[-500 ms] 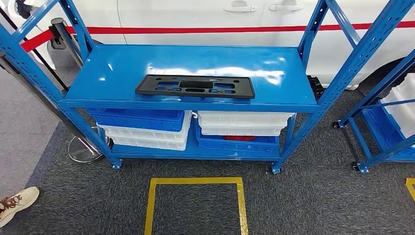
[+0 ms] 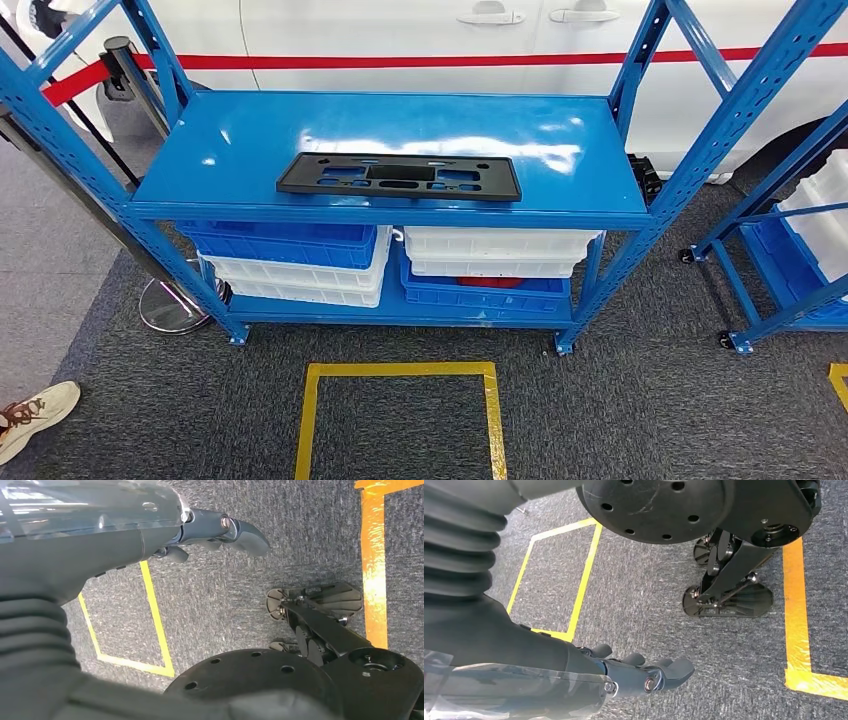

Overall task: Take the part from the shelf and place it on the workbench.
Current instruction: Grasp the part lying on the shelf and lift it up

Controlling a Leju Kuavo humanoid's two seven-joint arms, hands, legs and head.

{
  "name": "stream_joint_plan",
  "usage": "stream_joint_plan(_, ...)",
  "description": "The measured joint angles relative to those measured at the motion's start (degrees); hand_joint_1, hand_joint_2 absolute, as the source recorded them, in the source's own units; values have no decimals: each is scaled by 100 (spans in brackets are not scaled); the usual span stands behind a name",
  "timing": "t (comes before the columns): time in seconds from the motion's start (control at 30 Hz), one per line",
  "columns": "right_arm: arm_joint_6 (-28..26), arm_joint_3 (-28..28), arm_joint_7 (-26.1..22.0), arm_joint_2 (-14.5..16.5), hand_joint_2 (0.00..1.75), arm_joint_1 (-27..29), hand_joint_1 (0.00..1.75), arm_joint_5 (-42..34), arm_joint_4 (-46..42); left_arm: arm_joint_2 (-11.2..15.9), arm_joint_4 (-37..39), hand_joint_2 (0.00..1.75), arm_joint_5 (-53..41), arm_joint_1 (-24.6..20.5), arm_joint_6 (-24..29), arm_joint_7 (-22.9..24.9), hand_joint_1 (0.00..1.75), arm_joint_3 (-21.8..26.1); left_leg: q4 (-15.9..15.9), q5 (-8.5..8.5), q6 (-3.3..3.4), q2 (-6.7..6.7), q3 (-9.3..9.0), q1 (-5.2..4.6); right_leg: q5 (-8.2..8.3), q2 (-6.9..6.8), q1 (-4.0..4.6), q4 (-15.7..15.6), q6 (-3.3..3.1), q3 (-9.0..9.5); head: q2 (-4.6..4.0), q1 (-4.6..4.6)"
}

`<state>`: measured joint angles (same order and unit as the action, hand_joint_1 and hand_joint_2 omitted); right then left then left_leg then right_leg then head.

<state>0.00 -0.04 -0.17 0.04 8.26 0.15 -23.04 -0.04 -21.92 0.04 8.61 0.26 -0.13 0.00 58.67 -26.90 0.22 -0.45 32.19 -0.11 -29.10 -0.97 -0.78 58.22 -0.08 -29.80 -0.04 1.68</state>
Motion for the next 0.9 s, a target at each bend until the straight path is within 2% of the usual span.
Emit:
stream_joint_plan(0.2, 10, -23, 51, 0, 175, -107, 0, 0, 102, 23, 55, 175, 274, -100, 67, -53, 0, -265, 0, 2, 3, 0, 2, 0, 3, 0, 0, -1, 5, 0, 0, -1)
stream_joint_plan(0.53, 15, 131, 219, 0, 175, -524, 0, 0, 590, 91, 470, 175, 1850, -569, 311, -514, 0, -1157, 0, 9, 14, 0, 2, -3, 10, 0, 0, -1, 16, 2, 0, 0)
stream_joint_plan(0.6, 10, 165, 265, 0, 175, -613, 0, 0, 694, 108, 570, 87, 2166, -672, 342, -617, 0, -1344, 0, 11, 16, 0, 2, -6, 12, 0, 0, -1, 18, 1, 0, 0)
stream_joint_plan(0.67, -1, 204, 303, 0, 87, -700, 0, 1, 801, 130, 680, 0, 2488, -772, 357, -727, 0, -1544, 0, 13, 19, -1, 2, -8, 13, 0, 0, -1, 20, 1, 0, -1)
stream_joint_plan(0.7, -3, 225, 308, -1, 44, -738, 0, 2, 849, 139, 730, 0, 2642, -817, 357, -784, 0, -1638, 0, 13, 20, -1, 2, -9, 13, 0, 0, -1, 21, 1, 0, -1)
stream_joint_plan(0.73, 3, 245, 300, -1, 44, -771, 0, 3, 893, 150, 778, 0, 2799, -858, 346, -850, 0, -1729, 0, 14, 21, -1, 0, -10, 13, 0, 0, -1, 21, 1, 0, -1)
stream_joint_plan(0.83, 74, 279, 166, -2, 175, -841, 0, 1, 987, 176, 887, 0, 3210, -948, 239, -1047, 0, -1925, 0, 18, 27, 0, -6, -16, 16, -1, 0, -1, 25, 0, 0, -1)
stream_joint_plan(0.9, 168, 277, -64, -2, 175, -871, 0, -40, 1031, 184, 937, 0, 3398, -985, 142, -1153, 0, -1992, 0, 20, 31, 0, -4, -19, 18, -1, 0, -1, 28, 0, 0, -1)
